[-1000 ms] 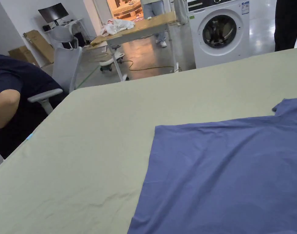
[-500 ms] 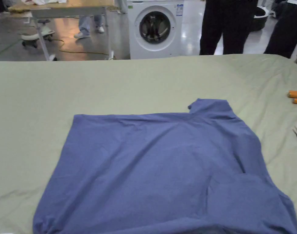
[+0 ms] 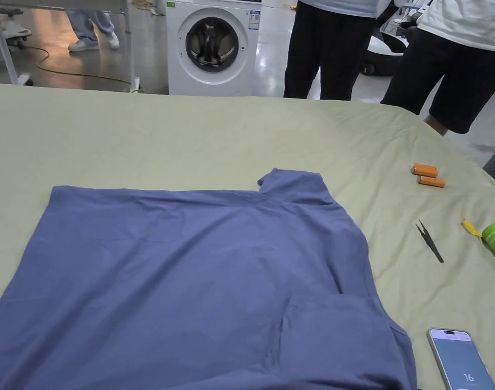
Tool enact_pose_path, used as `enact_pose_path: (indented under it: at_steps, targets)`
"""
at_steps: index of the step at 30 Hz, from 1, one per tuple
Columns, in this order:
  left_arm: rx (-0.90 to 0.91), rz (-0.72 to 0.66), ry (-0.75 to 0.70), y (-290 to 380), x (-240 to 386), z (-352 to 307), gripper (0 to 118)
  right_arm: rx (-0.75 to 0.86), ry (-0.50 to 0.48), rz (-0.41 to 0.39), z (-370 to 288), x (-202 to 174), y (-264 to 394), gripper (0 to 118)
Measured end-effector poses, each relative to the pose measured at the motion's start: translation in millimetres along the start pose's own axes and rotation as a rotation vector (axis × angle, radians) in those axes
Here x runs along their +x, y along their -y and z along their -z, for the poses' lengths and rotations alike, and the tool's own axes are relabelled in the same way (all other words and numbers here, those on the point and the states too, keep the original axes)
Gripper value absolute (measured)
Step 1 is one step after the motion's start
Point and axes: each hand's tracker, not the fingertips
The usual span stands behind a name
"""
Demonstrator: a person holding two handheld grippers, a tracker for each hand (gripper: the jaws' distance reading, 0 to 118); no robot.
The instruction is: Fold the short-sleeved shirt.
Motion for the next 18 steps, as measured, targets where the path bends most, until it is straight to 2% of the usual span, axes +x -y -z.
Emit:
enact_pose_path:
  at_steps: [1,2,5,9,12,18]
  targets:
    - [0.002,0.003,-0.002,0,2,-1,9,0.011,-0.028,0.015,-3,1,-1,4]
    - [0.004,0.007,-0.006,0,4,-2,8,0.010,-0.071,0.040,-4,0,-1,4]
    - [0.016,0.031,-0.010,-3,3,-6,4,0.027,-0.029,-0.026,-8,-6,-2,4]
    - [0.066,0.018,-0.009,-10,3,-21,3,0.100,-0.047,0.017,-24,-5,-8,4]
    - [0.113,0.007,0.004,-16,-6,-22,3,0.134,-0.044,0.012,-27,-8,-20,4]
    - [0.156,0.074,0.013,-85,-4,5,3,0.160,-0.061,-0.001,3,-21,-90,4]
